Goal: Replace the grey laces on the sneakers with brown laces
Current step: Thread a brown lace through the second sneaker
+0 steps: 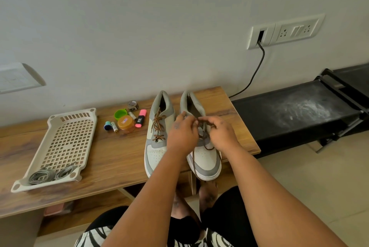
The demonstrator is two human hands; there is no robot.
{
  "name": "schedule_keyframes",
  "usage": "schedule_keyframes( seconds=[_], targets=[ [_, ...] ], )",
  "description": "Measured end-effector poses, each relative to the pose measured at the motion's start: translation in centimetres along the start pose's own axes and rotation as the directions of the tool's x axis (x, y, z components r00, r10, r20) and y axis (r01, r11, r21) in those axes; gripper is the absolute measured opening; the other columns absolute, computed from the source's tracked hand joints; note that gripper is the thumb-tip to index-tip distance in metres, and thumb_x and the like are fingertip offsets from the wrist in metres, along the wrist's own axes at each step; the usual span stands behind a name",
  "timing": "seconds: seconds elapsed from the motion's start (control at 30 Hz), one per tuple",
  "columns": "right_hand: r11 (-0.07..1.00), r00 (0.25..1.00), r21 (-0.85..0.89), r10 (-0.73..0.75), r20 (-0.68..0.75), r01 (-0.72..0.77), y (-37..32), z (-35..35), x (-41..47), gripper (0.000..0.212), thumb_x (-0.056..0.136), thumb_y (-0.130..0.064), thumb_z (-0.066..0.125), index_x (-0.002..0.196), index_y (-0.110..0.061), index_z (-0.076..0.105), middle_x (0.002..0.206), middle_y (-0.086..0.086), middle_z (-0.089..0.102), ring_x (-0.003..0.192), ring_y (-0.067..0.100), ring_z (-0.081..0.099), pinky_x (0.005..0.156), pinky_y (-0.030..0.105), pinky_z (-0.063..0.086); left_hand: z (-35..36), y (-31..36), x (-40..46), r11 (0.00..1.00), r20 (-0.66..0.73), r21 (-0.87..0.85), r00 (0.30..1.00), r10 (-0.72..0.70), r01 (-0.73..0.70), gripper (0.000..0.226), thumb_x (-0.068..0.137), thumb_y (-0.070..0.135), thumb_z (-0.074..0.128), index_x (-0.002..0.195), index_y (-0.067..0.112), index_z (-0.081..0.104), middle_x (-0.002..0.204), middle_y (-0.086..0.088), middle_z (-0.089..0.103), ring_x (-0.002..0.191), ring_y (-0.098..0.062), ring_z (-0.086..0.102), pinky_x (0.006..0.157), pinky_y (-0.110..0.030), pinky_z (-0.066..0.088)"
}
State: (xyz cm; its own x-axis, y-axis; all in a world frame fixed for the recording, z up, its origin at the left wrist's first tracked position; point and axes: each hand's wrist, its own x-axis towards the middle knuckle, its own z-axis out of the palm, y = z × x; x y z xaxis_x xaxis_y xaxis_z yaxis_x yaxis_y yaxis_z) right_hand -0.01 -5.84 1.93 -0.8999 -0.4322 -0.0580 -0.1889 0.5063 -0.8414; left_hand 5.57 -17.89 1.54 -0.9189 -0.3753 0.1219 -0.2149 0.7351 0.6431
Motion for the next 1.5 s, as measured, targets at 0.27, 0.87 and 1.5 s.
schedule_keyframes(
  seconds=[0.27, 0.87, 1.5],
  targets=[
    [0.945, 0.988, 0.297, 0.153, -0.030, -0.138, -0.1, 0.0, 0.0, 0.044, 0.098, 0.000, 0.041, 0.124, -0.025, 0.066, 0.120, -0.002, 0.064, 0.087, -0.001, 0.056, 0.071, 0.012, 0.046, -3.4, 0.1, 0.6, 0.849, -0.045, -0.517, 0.988, -0.150, 0.106, 0.014, 0.101, 0.032, 0.051, 0.099, 0.026, 0.064, 0.093, 0.003, 0.059, 0.082, -0.012, 0.057, 0.073, -0.027, 0.047],
    [0.963, 0.994, 0.255, 0.104, -0.041, -0.091, 0.4, -0.8, 0.4, 0.049, 0.095, 0.002, 0.042, 0.114, -0.033, 0.070, 0.127, -0.007, 0.063, 0.119, 0.010, 0.055, 0.104, 0.031, 0.046, -1.4, -0.3, 0.5, 0.949, 0.075, -0.314, 0.997, -0.012, 0.035, 0.017, 0.094, 0.035, 0.063, 0.088, 0.021, 0.071, 0.154, 0.008, 0.031, 0.142, -0.017, 0.024, 0.106, -0.032, 0.027],
    [0.822, 0.767, 0.039, 0.513, 0.387, -0.569, 3.7, -3.0, -3.6, 0.020, 0.083, -0.023, 0.078, 0.095, -0.010, 0.067, 0.093, 0.003, 0.072, 0.087, 0.015, 0.065, 0.073, 0.030, 0.055, 4.3, -0.4, -9.5, 0.831, -0.049, -0.364, 0.882, -0.469, 0.422, 0.028, 0.095, 0.041, 0.059, 0.103, 0.017, 0.047, 0.108, -0.005, 0.056, 0.092, -0.017, 0.056, 0.081, -0.033, 0.051]
  ],
)
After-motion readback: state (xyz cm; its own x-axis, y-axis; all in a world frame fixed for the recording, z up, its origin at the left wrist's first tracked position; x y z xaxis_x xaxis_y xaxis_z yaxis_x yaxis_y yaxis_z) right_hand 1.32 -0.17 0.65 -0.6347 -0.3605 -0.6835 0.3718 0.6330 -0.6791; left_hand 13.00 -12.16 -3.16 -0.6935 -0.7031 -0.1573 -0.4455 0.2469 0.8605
